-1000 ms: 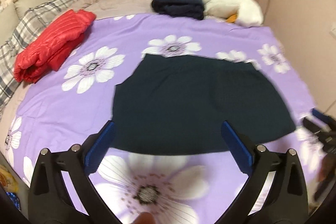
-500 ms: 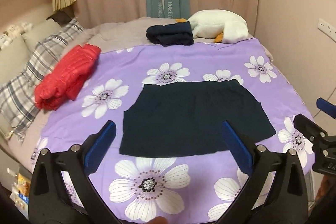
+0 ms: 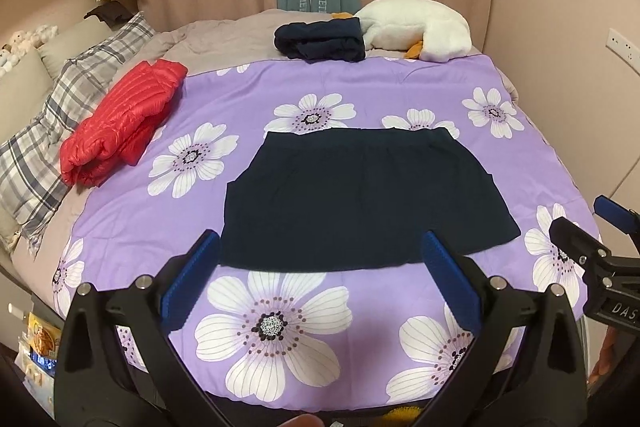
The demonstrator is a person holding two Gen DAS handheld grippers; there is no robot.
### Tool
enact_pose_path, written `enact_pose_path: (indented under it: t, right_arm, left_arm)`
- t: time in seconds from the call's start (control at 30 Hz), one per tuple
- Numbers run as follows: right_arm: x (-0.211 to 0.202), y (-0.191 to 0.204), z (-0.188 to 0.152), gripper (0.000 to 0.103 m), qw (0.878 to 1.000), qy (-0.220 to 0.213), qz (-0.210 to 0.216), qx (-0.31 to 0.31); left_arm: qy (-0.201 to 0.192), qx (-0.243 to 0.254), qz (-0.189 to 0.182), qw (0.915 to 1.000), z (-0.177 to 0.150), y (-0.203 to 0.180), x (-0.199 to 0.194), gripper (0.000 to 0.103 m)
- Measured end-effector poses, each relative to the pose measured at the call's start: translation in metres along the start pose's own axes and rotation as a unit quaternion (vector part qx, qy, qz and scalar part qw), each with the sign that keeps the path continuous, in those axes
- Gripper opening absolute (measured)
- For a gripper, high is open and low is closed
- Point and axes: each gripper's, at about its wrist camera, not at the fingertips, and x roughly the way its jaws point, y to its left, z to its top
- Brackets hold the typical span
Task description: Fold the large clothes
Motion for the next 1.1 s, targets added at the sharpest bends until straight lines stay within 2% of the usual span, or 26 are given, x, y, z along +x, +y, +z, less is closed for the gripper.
enact_pose_path:
  t: [1.1]
  right_arm:
    - [-0.0027, 0.0026, 0.0022, 0.102, 1.0, -0.006, -0.003, -0.011]
  left_arm:
    - [0.008, 0.004, 0.007, 0.9999, -0.0076, 0.0038, 0.0046, 0.101]
